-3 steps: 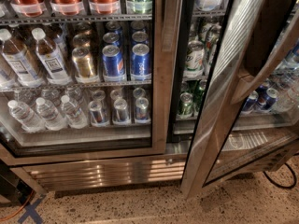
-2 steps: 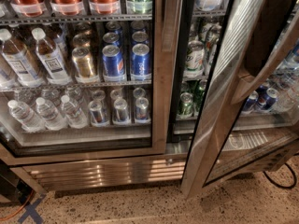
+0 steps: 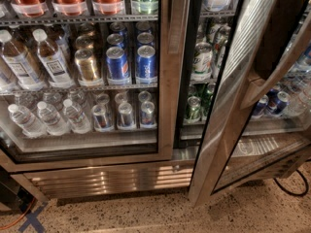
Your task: Open right fridge door
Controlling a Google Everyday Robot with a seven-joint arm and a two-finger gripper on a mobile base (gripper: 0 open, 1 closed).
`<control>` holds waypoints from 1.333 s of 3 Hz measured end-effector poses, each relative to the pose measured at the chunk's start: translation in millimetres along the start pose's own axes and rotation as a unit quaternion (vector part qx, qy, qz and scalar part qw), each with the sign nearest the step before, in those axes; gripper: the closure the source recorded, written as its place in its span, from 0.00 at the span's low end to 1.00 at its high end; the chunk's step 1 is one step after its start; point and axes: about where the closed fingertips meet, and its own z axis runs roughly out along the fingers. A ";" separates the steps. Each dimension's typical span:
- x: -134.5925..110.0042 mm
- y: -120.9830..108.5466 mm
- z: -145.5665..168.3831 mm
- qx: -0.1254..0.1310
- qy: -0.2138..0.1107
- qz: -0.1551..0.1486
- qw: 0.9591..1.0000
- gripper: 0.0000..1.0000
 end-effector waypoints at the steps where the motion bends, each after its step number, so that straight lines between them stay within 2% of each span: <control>1: -2.7 8.5 20.5 -0.030 0.002 0.013 0.999 0.44; 2: -1.0 18.0 39.3 -0.055 0.012 0.019 0.998 0.65; 3: 1.9 29.8 50.6 -0.073 0.016 0.014 0.997 0.53; 4: -4.3 25.4 52.3 -0.062 0.007 0.013 0.998 0.30</control>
Offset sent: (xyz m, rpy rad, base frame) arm 0.0241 0.0629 -0.0313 0.1203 0.1126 0.2100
